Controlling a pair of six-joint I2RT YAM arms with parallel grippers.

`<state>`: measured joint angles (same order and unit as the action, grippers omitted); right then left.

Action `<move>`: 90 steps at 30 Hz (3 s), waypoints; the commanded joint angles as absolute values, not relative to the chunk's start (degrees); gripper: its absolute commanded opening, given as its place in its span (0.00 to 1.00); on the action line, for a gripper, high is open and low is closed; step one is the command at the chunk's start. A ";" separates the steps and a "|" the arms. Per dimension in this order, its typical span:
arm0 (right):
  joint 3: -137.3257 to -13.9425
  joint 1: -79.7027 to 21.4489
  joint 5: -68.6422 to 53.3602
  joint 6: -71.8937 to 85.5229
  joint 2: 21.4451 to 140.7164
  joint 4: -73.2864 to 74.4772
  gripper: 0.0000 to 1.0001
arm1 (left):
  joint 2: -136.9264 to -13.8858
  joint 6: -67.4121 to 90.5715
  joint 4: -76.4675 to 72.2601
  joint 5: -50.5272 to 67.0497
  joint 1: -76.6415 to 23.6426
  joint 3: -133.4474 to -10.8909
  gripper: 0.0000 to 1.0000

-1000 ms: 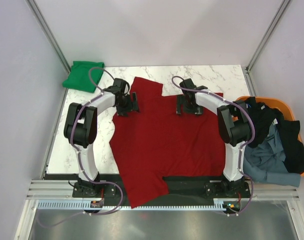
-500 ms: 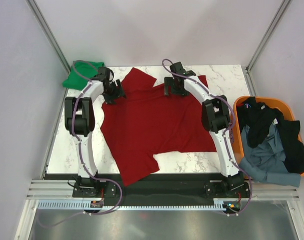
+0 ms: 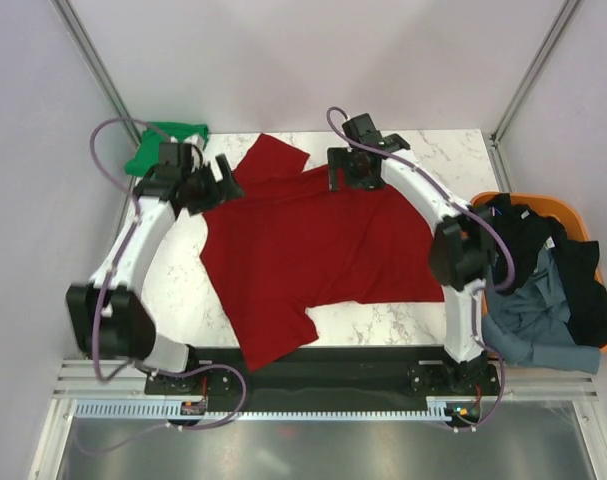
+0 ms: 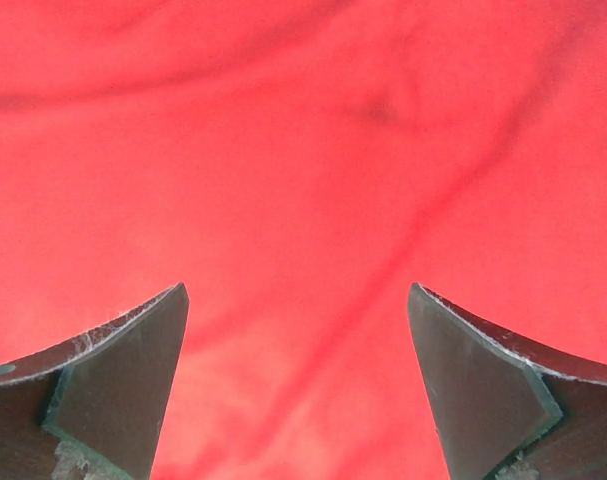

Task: Fold and stack the t-shirts
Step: Flatten the tshirt out, then fold the tshirt

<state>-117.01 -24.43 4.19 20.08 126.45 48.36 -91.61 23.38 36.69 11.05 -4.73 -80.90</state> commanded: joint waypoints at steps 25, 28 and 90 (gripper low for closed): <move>-41.30 -33.93 8.35 44.74 51.42 44.82 0.98 | -56.51 73.56 43.50 -10.89 -69.68 -30.59 0.70; -41.40 -33.84 8.79 44.21 51.59 45.35 0.98 | -58.44 77.25 47.01 -13.26 -73.29 -30.59 0.68; -34.37 -31.12 30.06 59.32 63.19 44.82 0.98 | -29.71 73.30 73.04 -45.53 -61.52 -47.37 0.02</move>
<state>-35.59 -31.94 25.74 54.02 64.53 42.74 -29.76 73.36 72.23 -41.39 -61.73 -45.98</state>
